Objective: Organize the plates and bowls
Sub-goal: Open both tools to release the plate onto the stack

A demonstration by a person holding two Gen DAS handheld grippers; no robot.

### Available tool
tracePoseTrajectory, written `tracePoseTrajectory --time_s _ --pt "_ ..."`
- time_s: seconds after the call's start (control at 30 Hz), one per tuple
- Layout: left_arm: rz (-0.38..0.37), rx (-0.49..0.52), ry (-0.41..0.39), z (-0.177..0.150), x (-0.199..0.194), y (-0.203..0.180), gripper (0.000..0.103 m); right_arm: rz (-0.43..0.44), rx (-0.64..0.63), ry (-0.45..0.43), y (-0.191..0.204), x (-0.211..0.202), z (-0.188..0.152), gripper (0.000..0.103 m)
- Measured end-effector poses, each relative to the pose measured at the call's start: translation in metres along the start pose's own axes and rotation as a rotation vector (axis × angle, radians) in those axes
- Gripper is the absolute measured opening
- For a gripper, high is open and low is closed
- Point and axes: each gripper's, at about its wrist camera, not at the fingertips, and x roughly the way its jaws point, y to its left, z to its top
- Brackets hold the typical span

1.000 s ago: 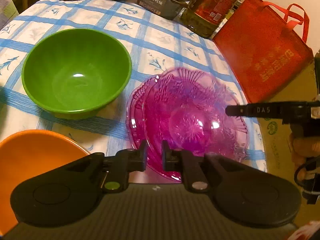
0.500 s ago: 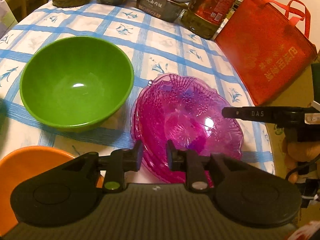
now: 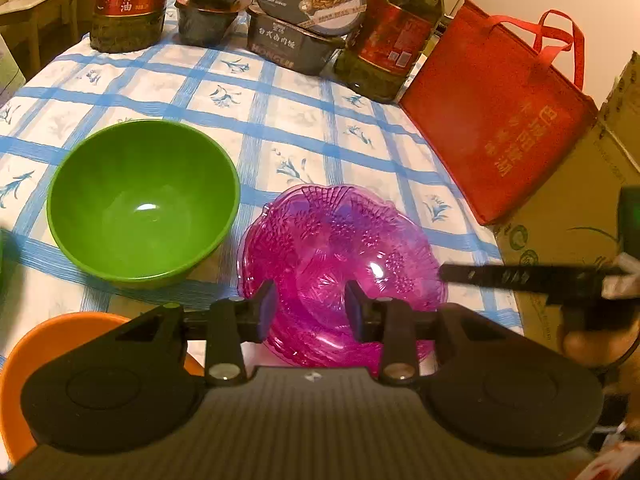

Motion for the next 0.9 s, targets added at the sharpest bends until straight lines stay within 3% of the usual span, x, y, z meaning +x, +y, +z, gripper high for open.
tracePoseTrajectory --time_s 0.07,0.4,0.43,0.6,0.9 --pt "0.002 -0.003 0.000 0.000 -0.001 0.001 0.033 0.010 0.010 0.015 0.001 0.008 -0.005 0.012" --pt "-0.004 0.001 -0.029 -0.002 -0.029 0.012 0.033 -0.014 -0.008 -0.002 0.014 -0.006 -0.013 0.014" --pt "-0.006 0.001 -0.031 -0.004 -0.033 0.014 0.034 -0.020 -0.008 -0.010 0.016 -0.011 -0.015 0.016" --pt "-0.007 0.008 -0.040 -0.012 -0.055 0.026 0.036 -0.073 -0.030 -0.046 0.035 -0.037 -0.034 0.045" --pt "-0.027 0.060 -0.047 -0.035 -0.104 0.043 0.042 -0.107 0.078 -0.133 0.080 -0.090 -0.090 0.053"
